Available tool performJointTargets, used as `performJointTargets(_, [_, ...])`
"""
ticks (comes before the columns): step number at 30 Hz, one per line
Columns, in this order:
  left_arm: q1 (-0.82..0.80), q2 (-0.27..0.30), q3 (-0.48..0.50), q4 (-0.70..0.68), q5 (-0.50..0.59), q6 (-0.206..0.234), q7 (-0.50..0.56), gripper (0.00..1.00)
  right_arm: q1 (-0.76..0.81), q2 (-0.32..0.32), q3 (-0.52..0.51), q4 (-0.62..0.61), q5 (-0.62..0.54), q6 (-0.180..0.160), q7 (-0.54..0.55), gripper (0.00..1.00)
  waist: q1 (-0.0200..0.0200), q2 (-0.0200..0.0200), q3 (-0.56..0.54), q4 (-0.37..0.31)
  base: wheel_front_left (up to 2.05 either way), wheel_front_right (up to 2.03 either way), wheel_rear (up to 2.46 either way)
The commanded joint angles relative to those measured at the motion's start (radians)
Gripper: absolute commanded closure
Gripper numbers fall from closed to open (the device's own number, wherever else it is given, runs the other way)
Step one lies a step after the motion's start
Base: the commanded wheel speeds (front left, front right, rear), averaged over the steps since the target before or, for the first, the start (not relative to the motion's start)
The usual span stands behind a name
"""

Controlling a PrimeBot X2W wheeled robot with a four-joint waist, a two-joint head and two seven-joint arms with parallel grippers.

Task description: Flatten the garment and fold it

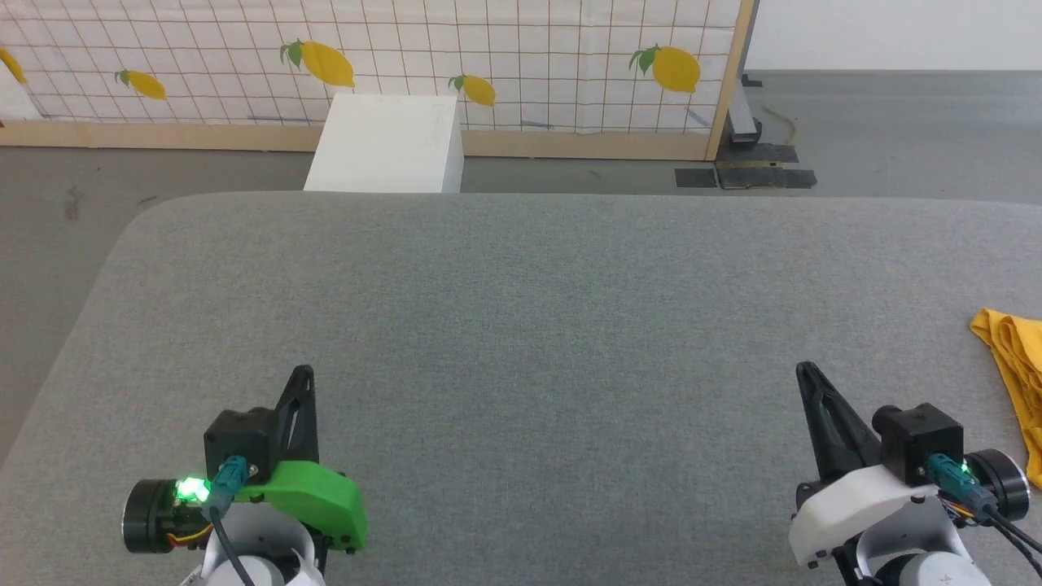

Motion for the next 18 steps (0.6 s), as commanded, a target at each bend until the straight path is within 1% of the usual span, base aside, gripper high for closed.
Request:
performJointTargets(1, [0.015, -0.004, 0.004, -0.005, 0.013, 0.007, 0.001, 1.0, -0.015, 0.002, 0.001, -0.007, -0.006, -0.002, 0.0, 1.0, 0.0, 0.0, 0.0, 0.0, 0.0, 0.0, 0.0])
performJointTargets(18, [0.015, -0.004, 0.004, -0.005, 0.013, 0.007, 0.001, 1.0, -0.015, 0.002, 0.001, -0.007, -0.006, -0.002, 0.0, 1.0, 0.0, 0.0, 0.0, 0.0, 0.0, 0.0, 0.0])
